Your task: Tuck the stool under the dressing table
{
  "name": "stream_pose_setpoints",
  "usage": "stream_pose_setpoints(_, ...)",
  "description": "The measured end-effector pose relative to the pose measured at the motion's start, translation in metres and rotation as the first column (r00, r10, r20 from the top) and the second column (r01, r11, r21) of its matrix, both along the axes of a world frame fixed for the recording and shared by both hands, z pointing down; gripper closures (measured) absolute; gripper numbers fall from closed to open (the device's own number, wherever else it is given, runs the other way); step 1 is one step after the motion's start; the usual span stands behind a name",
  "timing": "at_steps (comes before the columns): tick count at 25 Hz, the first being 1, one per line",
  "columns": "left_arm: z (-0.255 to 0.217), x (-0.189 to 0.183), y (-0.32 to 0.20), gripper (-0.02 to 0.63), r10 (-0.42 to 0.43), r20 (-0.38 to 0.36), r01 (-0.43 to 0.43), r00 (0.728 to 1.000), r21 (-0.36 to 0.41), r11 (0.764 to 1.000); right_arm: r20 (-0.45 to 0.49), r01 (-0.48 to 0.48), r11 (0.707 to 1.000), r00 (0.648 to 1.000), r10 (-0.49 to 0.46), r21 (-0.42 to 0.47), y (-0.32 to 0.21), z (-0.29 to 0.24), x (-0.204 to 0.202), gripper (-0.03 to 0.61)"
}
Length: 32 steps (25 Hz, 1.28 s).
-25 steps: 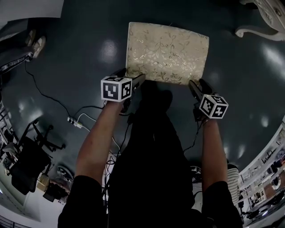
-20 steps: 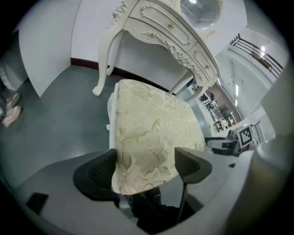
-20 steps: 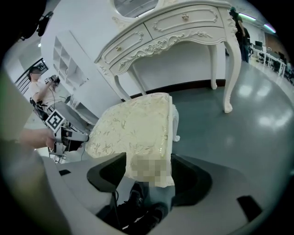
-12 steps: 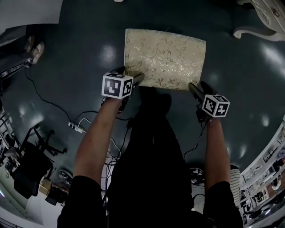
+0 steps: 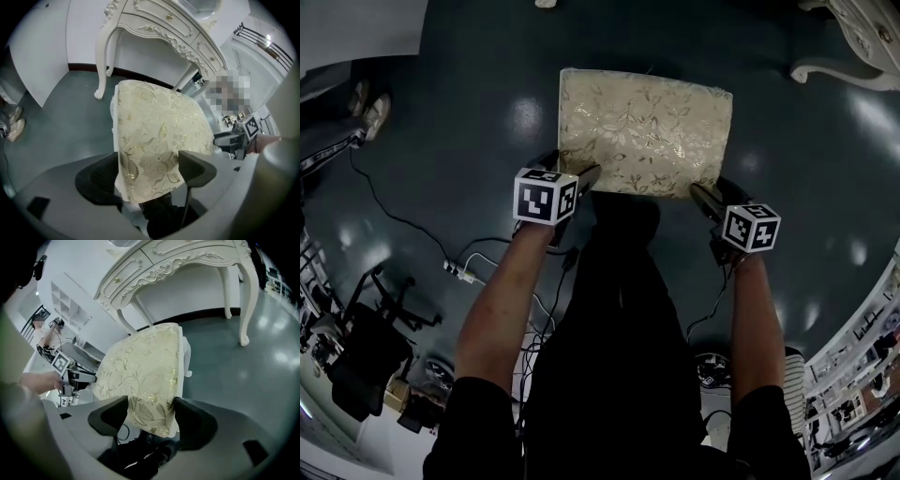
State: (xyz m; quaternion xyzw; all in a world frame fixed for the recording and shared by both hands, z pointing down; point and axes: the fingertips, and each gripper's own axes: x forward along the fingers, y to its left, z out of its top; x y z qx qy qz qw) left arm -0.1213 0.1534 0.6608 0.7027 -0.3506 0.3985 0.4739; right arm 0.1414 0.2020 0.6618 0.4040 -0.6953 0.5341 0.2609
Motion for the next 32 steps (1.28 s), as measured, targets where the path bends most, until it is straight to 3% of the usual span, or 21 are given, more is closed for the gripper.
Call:
stream_pose_setpoints(4, -0.001, -0.009, 0.000, 0.211, -0.011, 0.008, 0.011, 1.000, 0.002, 1.000, -0.036, -0.019, 1.000, 0.999, 0.020, 0.025, -0.011, -0.003, 0.006, 0.275)
stream_pose_setpoints(8, 0.009, -0.010, -0.002, 0.155, 0.019, -0.003, -0.019, 1.000, -0.047, 0.999, -0.010, -0.001, 1.000, 1.000, 0.001, -0.007, -0.016, 0.005, 0.001, 0.249)
stream_pose_setpoints(15, 0.015, 0.000, -0.004, 0.153, 0.076, -0.107, -0.086, 0.991, -0.092, 0.992, 0.014, 0.010, 1.000, 1.000, -0.010, -0.001, -0.018, 0.005, 0.002, 0.238)
stream_pose_setpoints(32, 0.016, 0.003, -0.004, 0.153, 0.093, -0.090, -0.101, 0.992, -0.090, 0.991, -0.082, 0.034, 0.999, 0.996, -0.036, -0.023, -0.018, 0.004, -0.001, 0.242)
